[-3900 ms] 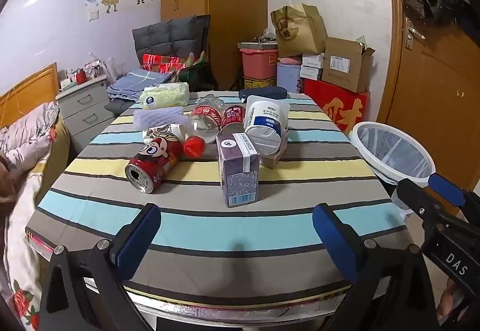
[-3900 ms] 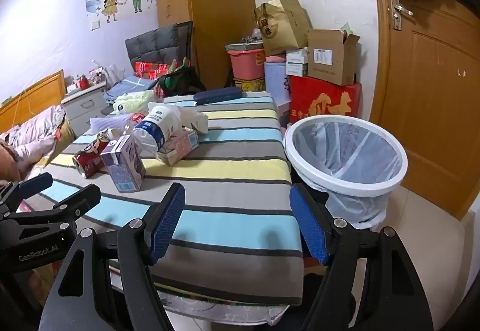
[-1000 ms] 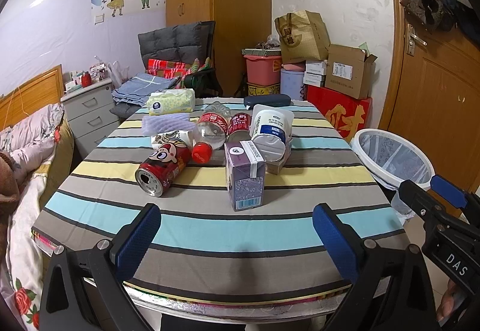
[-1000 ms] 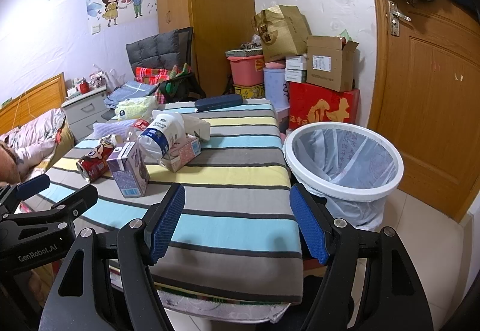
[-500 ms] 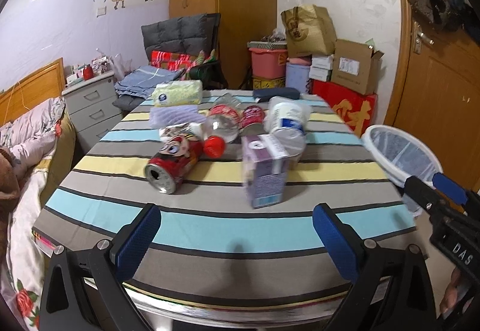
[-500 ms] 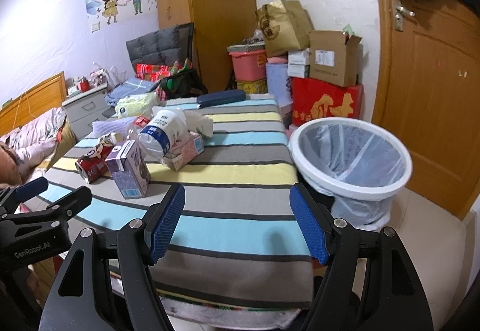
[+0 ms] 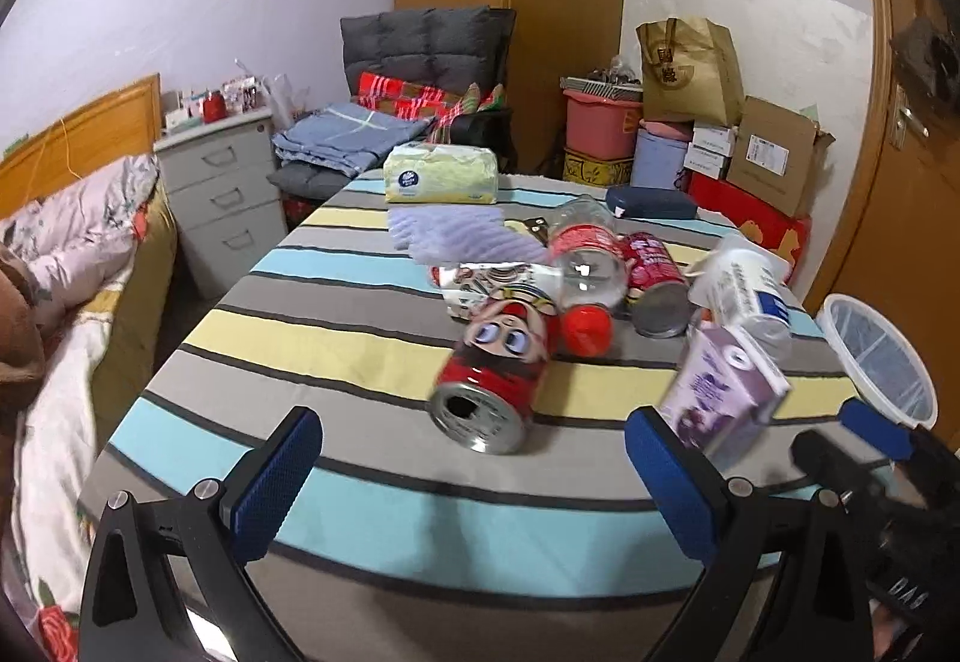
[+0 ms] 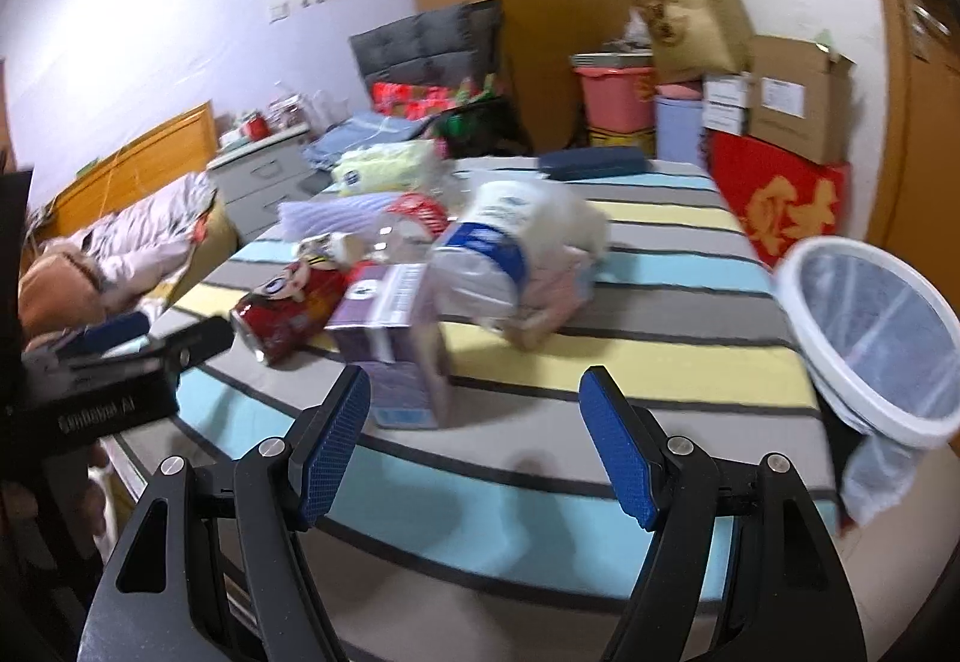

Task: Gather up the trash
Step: 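Grasp the red cartoon can with the left tool while the right tool grasps the purple milk carton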

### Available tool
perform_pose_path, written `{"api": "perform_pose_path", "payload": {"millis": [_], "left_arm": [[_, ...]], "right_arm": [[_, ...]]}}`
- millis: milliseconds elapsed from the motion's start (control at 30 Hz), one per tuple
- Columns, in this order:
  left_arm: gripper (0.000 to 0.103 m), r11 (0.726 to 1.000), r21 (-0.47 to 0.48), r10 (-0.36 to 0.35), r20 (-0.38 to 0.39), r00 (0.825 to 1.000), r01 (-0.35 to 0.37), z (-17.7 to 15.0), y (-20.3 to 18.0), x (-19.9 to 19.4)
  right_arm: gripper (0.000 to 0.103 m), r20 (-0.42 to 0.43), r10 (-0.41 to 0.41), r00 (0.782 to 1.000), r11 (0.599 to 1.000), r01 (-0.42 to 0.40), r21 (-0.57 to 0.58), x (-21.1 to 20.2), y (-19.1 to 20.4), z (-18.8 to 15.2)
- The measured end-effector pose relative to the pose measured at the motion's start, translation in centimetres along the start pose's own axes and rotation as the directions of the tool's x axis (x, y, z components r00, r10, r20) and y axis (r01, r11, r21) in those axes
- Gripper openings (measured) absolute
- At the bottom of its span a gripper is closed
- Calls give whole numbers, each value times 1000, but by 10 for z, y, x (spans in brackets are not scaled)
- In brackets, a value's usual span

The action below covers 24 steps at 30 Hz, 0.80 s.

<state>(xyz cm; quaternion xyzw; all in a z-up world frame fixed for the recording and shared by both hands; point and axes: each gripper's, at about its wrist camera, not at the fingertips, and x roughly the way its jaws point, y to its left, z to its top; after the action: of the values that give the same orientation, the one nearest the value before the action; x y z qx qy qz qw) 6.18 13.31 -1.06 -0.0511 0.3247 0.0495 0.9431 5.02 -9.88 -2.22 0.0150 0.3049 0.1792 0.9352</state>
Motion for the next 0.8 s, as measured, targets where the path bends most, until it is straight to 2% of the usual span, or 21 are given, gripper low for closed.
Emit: {"api": "perform_pose_path", "payload": {"millis": [233,467,733,800], "left_arm": [[103,999,12,-34,-56,998,34,13,13,29],[103,996,26,-82,-98,992,85,25,13,57],[88,993,17,-116,-145,983,120,29,10,83],[84,990,16,-133,-155,979,137,30,8,87]], "right_arm": [[74,-60,30,998,999,-31,-12,19,9,4],[73,-78,3,997,1000,-5,-25,32,15,10],[56,-94,-24,995,999,20,-40,40,17,10],[47,-99,-14,995,999,10,-41,39,16,10]]}}
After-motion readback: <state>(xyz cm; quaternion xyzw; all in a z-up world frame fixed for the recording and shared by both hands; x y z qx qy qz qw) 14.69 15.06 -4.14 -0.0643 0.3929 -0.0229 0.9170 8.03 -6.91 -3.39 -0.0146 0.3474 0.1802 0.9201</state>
